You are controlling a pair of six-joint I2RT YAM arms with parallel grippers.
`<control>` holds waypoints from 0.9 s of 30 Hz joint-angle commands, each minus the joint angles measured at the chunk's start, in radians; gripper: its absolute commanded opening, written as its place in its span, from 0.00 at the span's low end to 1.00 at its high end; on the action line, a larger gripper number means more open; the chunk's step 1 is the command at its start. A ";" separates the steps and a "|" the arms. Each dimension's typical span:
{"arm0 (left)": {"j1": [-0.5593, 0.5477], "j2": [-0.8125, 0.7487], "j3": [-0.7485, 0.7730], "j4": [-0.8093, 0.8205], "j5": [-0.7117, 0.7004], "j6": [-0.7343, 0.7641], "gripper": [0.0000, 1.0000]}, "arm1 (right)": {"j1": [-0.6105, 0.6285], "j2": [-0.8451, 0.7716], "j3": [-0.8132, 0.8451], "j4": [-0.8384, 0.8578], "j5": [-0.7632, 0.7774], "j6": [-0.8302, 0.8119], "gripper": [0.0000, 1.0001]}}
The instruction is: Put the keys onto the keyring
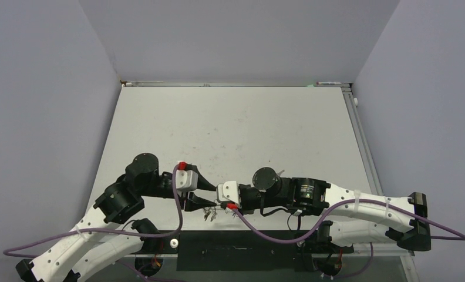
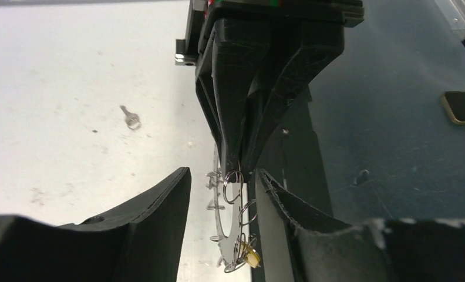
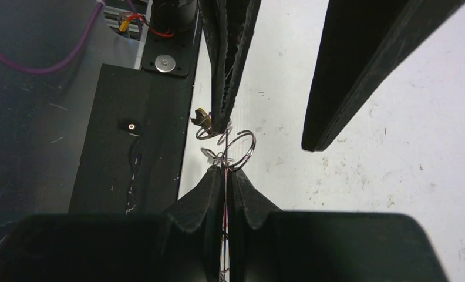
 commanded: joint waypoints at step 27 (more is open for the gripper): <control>-0.105 0.135 0.050 -0.031 0.023 0.025 0.00 | 0.029 -0.030 0.052 0.024 -0.015 -0.008 0.05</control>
